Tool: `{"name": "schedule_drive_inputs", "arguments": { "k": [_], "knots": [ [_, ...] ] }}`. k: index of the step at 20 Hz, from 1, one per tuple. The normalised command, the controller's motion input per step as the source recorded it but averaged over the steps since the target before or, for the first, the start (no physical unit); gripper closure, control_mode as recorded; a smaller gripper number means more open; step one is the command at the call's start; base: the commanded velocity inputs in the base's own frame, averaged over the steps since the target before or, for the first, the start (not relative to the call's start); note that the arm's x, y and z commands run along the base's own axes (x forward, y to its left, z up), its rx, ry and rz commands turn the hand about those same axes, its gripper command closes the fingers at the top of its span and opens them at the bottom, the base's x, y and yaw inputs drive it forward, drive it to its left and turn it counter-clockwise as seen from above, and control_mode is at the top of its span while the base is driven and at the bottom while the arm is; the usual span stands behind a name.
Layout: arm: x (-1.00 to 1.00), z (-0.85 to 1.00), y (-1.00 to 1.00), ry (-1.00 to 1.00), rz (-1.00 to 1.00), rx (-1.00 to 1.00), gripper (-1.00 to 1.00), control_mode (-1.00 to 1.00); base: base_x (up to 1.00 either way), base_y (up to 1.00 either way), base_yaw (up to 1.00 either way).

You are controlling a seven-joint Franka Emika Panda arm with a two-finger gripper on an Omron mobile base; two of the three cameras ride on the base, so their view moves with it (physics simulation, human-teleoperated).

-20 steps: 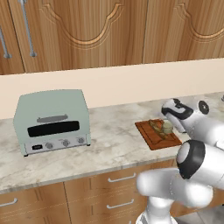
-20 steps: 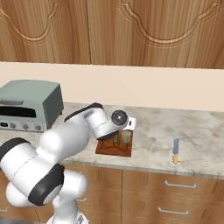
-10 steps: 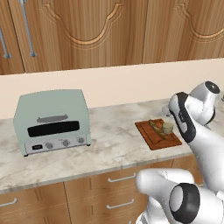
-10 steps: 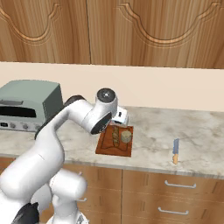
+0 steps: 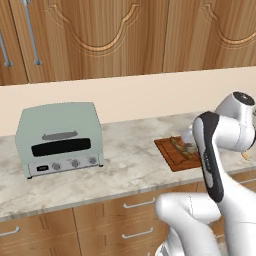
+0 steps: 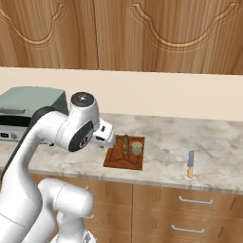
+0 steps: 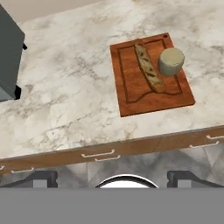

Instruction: Retrieve the sausage and cheese from the fridge and place them on the cutting board on the counter.

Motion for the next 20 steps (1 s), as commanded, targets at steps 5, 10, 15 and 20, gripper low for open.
{"name": "schedule_drive_inputs", "arguments": {
  "k": [5,10,15,20],
  "knots": [
    [-0.1,0.0,0.65,0.0,0.0,-0.11,-1.0,1.0,-0.02,0.06,0.0],
    [0.0,0.0,0.0,0.0,0.0,0.0,-1.0,1.0,-0.98,0.13,0.18],
    [0.0,0.0,0.0,0.0,0.0,0.0,-1.0,1.0,-0.52,0.17,0.78],
    [0.0,0.0,0.0,0.0,0.0,0.0,-1.0,1.0,-0.18,0.29,0.88]
  ]
}}
